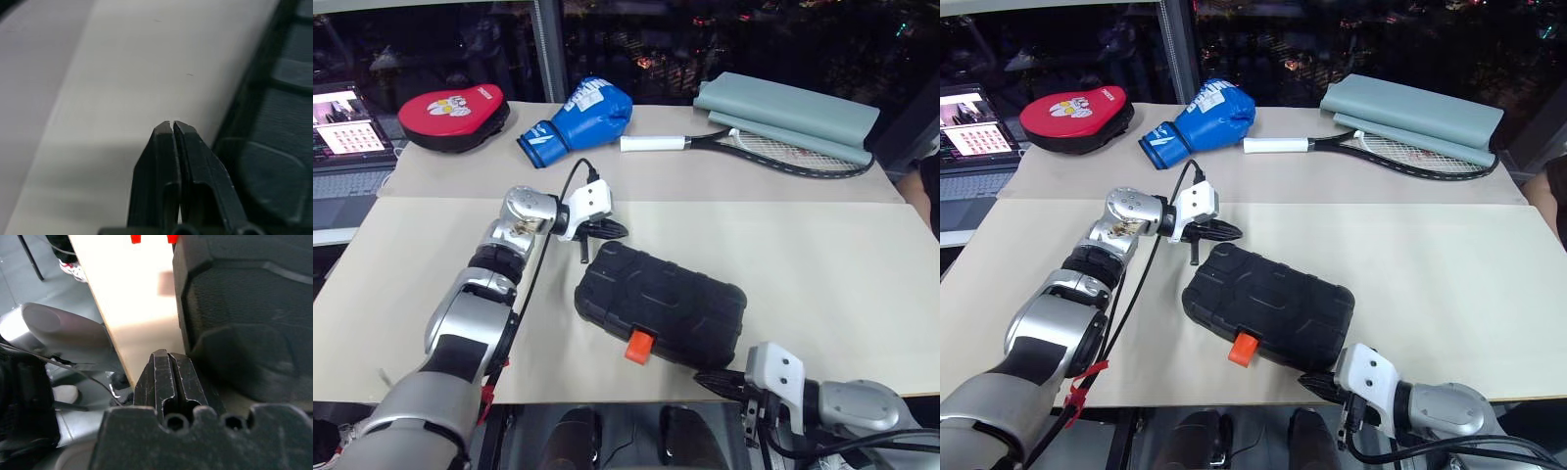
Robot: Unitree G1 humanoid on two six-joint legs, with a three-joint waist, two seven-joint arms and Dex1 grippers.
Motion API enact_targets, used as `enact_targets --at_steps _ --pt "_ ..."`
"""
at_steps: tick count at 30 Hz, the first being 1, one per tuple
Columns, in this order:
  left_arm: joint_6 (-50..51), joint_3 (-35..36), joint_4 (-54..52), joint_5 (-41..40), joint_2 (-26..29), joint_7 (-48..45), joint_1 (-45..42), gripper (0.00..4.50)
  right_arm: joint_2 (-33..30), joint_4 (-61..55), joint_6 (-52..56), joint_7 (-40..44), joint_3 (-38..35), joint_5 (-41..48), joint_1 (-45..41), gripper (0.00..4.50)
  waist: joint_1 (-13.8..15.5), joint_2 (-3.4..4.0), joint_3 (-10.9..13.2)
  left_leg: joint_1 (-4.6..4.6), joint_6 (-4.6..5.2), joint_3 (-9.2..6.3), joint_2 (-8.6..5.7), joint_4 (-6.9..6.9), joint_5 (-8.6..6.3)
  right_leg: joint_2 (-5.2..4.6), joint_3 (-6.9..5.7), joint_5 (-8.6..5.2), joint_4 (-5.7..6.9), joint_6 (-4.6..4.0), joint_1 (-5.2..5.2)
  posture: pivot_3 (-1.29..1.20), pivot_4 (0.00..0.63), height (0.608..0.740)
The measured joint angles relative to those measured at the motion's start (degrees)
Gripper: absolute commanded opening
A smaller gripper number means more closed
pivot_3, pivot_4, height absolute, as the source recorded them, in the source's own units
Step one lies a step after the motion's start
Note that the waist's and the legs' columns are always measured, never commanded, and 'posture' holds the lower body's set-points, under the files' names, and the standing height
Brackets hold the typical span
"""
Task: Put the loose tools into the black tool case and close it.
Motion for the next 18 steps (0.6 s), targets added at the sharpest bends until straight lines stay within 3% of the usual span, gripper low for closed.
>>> enact_targets --at_steps 5,9,14,18 --pt "-1.6 -2.2 -2.0 1.2 3.4 -9.2 0.6 0.06 0.4 5.5 0.2 -1.4 -1.7 -1.6 -4.6 0.0 -0.2 0.03 0.0 0.14 0.0 0.08 0.09 0.1 0.0 0.01 0.05 0.0 0.04 0.01 0.12 0.0 0.15 0.736" --pt "2.0 -8.3 -8.3 -0.6 8.5 -16.8 5.5 0.06 0.2 10.8 0.3 -2.2 -6.8 -1.7 -8.5 0.0 -0.9 0.08 0.0 0.13 0.03 0.15 0.08 0.06 -0.02 0.0 0.17 0.0 0.18 0.0 0.02 0.0 0.15 0.736" --pt "12.3 -13.5 -18.9 -8.7 13.4 -18.2 9.5 0.06 0.1 12.9 0.0 -2.0 -8.3 -2.5 -9.1 0.0 -0.5 0.05 0.0 -0.05 0.04 -0.01 0.08 0.08 -0.02 0.01 0.05 0.0 0.26 -0.02 -0.11 0.0 0.15 0.736" --pt "12.8 -12.9 -20.8 -8.7 13.2 -18.4 9.5 0.06 0.1 13.0 0.0 -1.3 -9.8 -2.3 -7.9 0.0 0.2 0.05 0.0 -0.05 0.05 0.0 0.04 0.18 -0.03 -0.01 0.05 0.01 0.2 0.03 -0.03 0.0 0.15 0.736"
